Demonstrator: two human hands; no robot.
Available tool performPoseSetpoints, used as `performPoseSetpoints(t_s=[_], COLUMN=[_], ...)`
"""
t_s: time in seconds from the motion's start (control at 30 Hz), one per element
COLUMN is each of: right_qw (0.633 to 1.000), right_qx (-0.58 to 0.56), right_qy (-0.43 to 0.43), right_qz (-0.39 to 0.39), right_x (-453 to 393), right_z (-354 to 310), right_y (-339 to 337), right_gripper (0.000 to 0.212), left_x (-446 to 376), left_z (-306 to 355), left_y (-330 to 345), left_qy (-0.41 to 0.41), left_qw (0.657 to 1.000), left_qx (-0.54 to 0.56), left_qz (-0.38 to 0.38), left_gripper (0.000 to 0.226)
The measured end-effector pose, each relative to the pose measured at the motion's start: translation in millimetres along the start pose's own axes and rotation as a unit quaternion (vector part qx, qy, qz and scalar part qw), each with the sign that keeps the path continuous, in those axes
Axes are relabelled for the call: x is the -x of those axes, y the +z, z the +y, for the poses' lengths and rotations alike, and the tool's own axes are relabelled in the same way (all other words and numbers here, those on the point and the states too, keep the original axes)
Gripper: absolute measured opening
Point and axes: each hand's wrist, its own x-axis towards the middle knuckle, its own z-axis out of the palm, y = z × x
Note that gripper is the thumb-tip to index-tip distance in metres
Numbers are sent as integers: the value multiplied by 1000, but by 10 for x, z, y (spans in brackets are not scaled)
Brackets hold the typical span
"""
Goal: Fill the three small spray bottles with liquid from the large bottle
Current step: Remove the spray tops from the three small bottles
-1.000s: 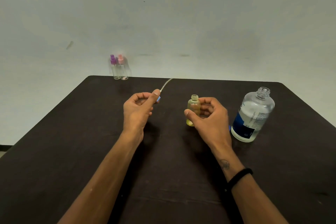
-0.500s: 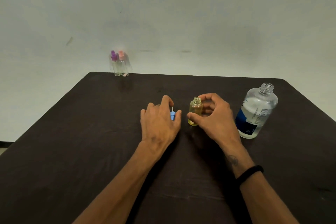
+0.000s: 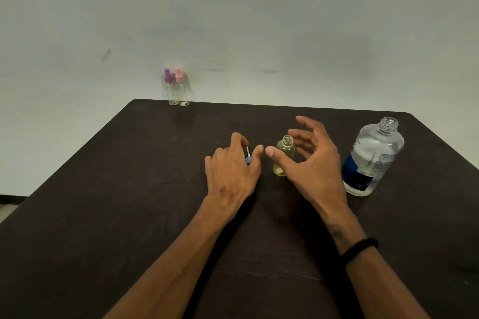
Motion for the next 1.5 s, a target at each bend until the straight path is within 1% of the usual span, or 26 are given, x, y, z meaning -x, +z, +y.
performPoseSetpoints(t_s=[0.2, 0.27, 0.33, 0.47, 0.57, 0.87, 1.1, 1.33, 1.5], right_qw=[994, 991, 988, 984, 983, 979, 972, 966, 968], right_qx=[3, 3, 0, -16, -31, -52, -46, -16, -15], right_qy=[-72, -93, -104, -113, -104, -90, -108, -141, -134], right_qz=[80, 97, 113, 139, 150, 174, 202, 215, 213], right_x=[82, 96, 105, 96, 75, 50, 56, 74, 85], right_z=[-115, -144, -162, -168, -158, -162, -164, -179, -160], right_y=[47, 58, 61, 63, 59, 42, 33, 32, 35], right_gripper=[76, 72, 69, 62, 59, 53, 49, 45, 46], left_x=[-62, -74, -70, -74, -60, 22, 7, -64, -85], left_z=[-87, -99, -93, -88, -58, 58, 71, -55, -102], left_y=[-35, -63, -99, -176, -175, -8, -31, -92, -106], left_qy=[-29, -37, -46, -53, -47, -8, -27, -52, -65], left_qw=[998, 997, 997, 996, 995, 994, 989, 982, 978], left_qx=[53, 62, 59, 45, 50, 109, 146, 178, 196], left_qz=[24, 19, -1, -49, -70, -3, 10, 31, 2], left_gripper=[29, 26, 29, 46, 52, 40, 24, 26, 30])
